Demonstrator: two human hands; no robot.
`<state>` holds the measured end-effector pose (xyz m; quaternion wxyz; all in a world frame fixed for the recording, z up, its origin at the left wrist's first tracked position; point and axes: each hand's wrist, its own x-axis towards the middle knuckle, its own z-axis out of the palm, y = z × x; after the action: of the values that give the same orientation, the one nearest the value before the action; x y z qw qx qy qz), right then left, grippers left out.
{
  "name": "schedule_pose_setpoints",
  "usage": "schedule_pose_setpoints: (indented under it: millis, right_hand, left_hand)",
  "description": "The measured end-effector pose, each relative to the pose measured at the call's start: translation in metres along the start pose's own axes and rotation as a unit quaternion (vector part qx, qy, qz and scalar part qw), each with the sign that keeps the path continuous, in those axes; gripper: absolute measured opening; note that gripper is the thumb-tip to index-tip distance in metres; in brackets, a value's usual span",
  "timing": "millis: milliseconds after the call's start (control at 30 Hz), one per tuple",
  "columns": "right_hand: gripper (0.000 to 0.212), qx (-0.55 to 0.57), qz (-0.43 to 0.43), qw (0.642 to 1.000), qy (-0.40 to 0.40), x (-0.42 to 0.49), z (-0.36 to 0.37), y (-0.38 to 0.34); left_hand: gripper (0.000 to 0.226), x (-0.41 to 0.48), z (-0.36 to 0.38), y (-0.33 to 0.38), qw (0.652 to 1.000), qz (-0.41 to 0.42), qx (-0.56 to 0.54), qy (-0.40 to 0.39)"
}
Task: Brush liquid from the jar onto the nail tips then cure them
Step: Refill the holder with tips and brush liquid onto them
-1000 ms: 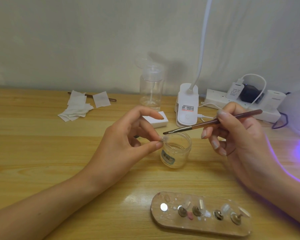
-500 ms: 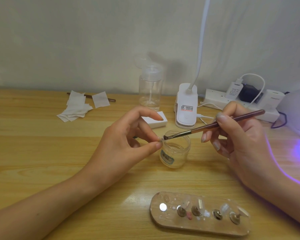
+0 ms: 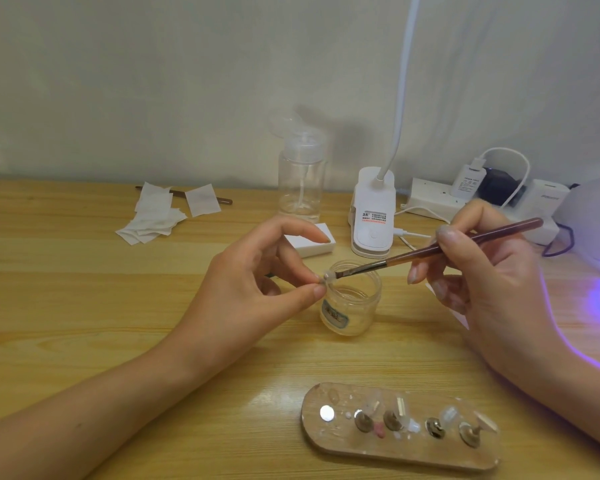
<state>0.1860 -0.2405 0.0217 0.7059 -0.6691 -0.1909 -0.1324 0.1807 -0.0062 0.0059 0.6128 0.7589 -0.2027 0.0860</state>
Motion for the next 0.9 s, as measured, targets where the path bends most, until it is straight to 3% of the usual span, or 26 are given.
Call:
schedule_pose_setpoints:
  millis: [300,667,900]
  right_hand:
    - [0.023,0.012,-0.045,0.998,-0.031,-0.002,0.000,0.003]
    - [0.024,-0.032,-0.052,0.998,0.007,-0.001,-0.006,0.005]
    - [0.017,-0.005,-0.015,0.999,0.031,0.002,-0.007,0.005]
  left_hand:
    - [0.040,0.000,0.001,0.001,1.000,-0.006,-0.004,0.004]
    - [0.045,0.000,0.000,-0.004,1.000,0.002,-0.008,-0.004]
    - [0.051,0.003,-0.002,0.013,0.995,0.009,-0.078,0.056]
